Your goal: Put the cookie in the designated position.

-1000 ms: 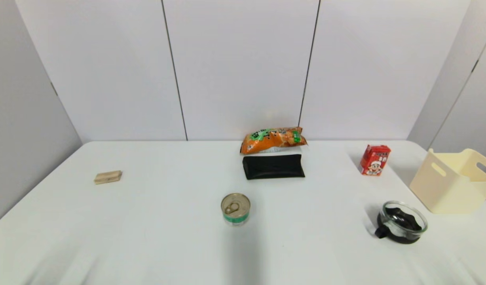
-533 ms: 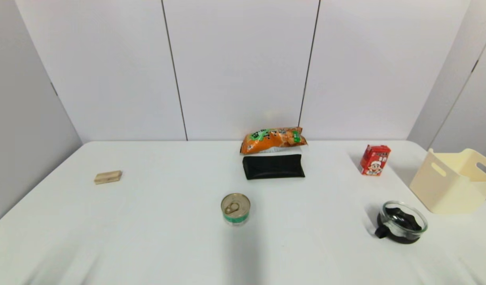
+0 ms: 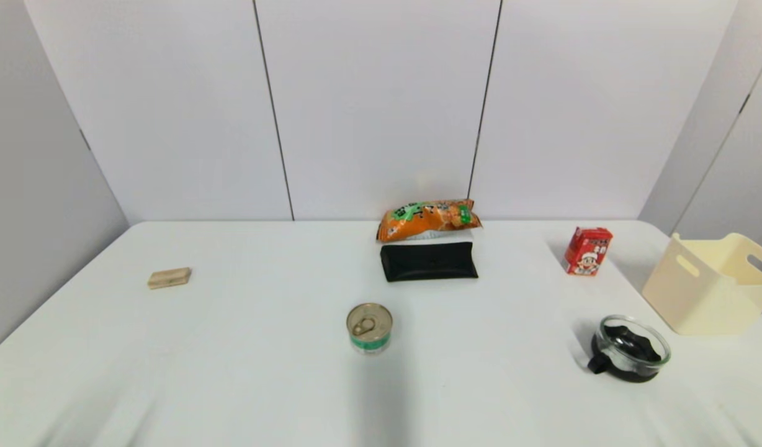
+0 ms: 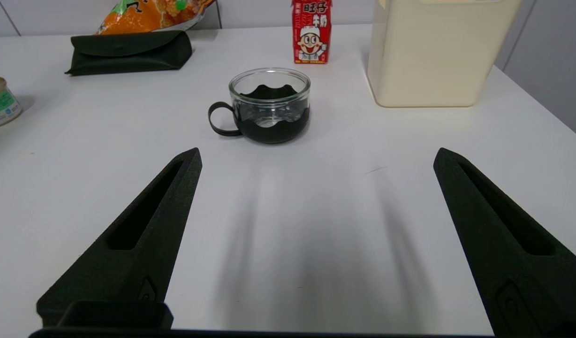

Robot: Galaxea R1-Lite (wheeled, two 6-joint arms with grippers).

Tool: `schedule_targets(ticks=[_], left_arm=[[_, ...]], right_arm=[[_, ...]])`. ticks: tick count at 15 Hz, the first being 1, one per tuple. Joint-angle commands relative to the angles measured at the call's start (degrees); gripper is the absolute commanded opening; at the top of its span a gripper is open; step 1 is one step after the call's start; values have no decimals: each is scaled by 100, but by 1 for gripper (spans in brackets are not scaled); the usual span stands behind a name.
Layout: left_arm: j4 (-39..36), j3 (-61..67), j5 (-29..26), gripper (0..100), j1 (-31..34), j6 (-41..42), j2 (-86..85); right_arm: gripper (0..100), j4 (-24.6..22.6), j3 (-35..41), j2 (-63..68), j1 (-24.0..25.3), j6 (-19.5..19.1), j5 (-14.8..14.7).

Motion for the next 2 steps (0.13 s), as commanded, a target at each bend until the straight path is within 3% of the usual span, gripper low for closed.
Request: schedule_targets(ticks=[1,2], left_arm=[[-4,9,0,100,1,-2,18],[-4,0,8,100,1,-2,18]], right_arm=[[100,-1,9,7,1,22,-2],[100,-1,9,7,1,22,-2]])
